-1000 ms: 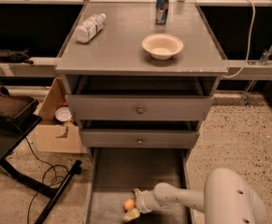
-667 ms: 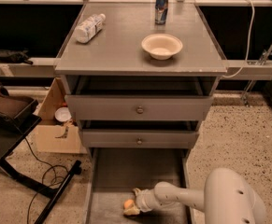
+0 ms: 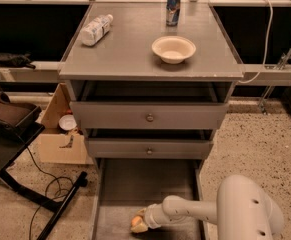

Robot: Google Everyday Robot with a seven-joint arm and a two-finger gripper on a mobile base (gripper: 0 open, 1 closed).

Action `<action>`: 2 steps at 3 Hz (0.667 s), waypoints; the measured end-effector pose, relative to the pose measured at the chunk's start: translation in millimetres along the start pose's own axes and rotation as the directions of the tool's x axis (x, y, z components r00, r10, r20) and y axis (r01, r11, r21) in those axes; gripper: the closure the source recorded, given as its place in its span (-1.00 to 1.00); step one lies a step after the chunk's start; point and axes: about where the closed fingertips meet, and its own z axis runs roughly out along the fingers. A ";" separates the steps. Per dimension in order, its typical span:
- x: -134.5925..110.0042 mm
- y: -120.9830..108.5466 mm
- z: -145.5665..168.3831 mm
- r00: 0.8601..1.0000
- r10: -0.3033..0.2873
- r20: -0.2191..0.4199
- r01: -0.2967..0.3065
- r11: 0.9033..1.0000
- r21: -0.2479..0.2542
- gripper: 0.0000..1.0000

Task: Pick orange from bottom drawer and place on counter

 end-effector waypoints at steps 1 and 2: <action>-15.6 -1.6 -40.0 1.000 -0.023 -0.013 0.024 0.999 0.032 1.00; -52.0 27.4 -106.0 0.996 -0.011 -0.086 0.012 1.000 0.006 1.00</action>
Offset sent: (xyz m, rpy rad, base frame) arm 0.0464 -0.0635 0.3847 -0.2129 -0.1948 0.1816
